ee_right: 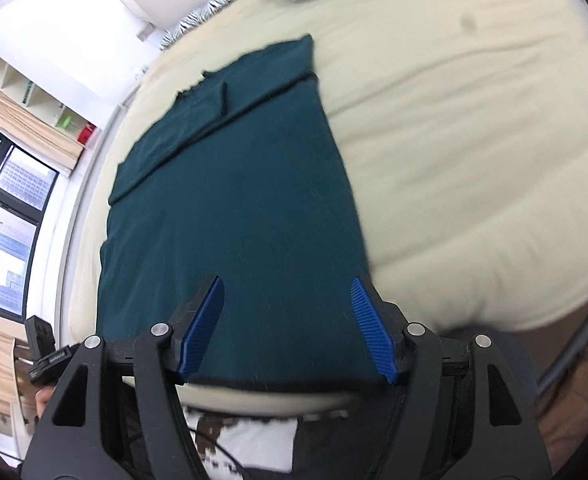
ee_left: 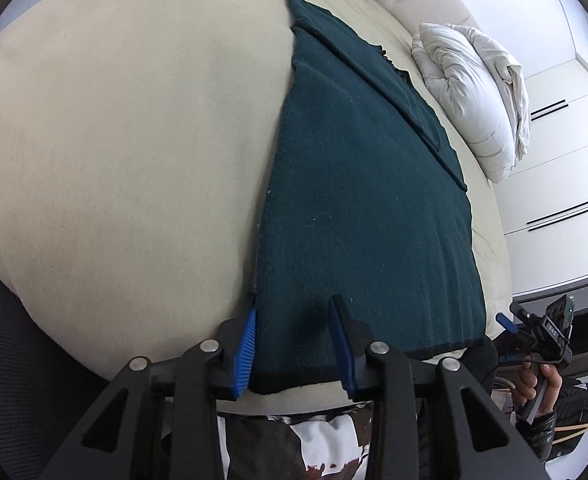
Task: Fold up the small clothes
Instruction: 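Open the right gripper and move both grippers to the sweater hem, then grasp the hem with both grippers and lift it toward the collar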
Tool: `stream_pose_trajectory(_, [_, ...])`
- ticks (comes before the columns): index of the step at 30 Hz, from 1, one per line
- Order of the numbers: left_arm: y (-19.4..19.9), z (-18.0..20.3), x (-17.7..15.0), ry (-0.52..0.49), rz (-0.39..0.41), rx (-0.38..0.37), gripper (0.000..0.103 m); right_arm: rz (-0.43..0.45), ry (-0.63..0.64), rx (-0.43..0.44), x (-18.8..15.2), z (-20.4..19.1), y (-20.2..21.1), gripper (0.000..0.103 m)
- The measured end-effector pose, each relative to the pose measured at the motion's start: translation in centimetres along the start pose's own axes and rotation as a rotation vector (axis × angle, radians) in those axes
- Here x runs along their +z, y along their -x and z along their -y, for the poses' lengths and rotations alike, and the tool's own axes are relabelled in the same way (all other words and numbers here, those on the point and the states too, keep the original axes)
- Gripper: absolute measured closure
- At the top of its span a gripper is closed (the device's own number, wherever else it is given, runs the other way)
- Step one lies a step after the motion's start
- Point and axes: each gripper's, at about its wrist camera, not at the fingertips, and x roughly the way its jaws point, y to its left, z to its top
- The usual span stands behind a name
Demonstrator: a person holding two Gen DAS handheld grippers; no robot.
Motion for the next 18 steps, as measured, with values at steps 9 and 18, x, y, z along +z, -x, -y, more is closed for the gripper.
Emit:
stream_pose_trajectory(9, [0.4,-0.7,-0.5,0.007,0.006,0.003,0.096,-0.217,-0.094,-0.036,-0.5,2.3,-3.0,0.039])
stream_pose_trajectory(18, [1.1,-0.8,-0.8,-0.018,0.021,-0.013,0.097,-0.267,-0.048,-0.058,-0.6,2.9,-4.0,0.058])
